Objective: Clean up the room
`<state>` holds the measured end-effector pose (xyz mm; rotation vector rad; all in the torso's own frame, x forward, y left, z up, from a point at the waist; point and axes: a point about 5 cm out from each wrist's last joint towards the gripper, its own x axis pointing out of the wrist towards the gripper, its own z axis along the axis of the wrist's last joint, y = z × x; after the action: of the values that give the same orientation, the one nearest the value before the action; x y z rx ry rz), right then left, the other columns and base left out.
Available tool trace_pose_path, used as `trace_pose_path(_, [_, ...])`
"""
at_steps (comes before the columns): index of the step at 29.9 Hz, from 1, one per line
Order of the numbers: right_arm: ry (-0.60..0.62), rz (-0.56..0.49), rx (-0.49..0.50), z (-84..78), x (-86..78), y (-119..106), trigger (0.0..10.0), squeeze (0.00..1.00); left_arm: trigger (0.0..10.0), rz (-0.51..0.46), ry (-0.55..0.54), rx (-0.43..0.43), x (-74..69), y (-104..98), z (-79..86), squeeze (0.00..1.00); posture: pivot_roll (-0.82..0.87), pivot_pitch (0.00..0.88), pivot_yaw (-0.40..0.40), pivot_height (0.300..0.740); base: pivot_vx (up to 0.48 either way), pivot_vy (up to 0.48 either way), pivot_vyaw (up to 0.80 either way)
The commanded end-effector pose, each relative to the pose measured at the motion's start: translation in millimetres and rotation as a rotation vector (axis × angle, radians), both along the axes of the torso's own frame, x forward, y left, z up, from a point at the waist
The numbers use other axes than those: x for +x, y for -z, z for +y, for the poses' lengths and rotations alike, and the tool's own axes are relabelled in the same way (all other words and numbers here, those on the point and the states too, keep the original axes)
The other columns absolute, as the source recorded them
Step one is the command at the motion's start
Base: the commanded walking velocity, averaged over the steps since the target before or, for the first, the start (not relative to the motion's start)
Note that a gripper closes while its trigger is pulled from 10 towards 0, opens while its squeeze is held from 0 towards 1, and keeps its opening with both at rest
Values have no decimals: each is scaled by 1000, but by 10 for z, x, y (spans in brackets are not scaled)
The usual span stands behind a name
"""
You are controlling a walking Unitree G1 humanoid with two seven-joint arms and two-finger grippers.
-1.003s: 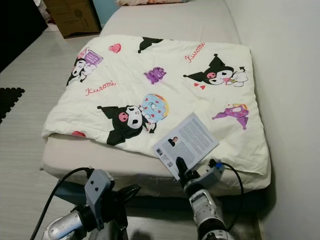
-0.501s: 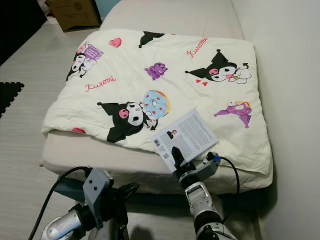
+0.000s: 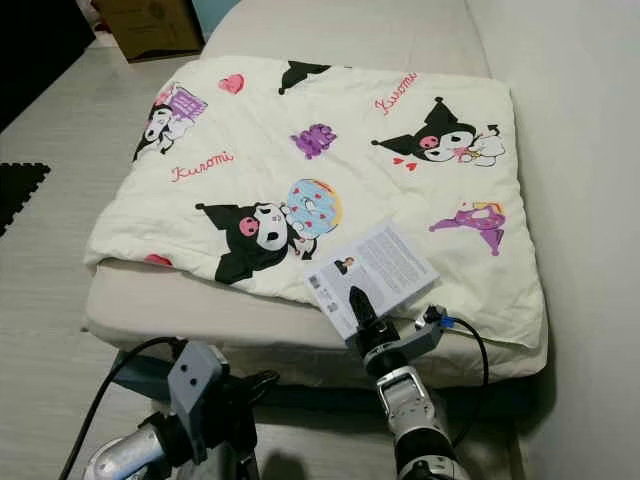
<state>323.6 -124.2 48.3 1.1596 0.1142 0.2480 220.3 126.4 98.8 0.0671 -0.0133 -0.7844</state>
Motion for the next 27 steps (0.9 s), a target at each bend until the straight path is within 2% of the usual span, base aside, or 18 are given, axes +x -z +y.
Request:
trace_pose_path(1, [-9,17,22,82,-47,51,0,0,10000,21,-2,24,-41,62,25,0,109,324,66,567,0,0,0])
trace_pose_path(21, [-1,13,31,77,-16,11,0,0,10000,18,-1,47,-39,81,25,0,110,324,69,567,0,0,0])
trace_pose_path(27, [2,-24,40,77,33,-72,0,0,10000,-4,-40,54,22,73,40,0,106,306,67,567,0,0,0])
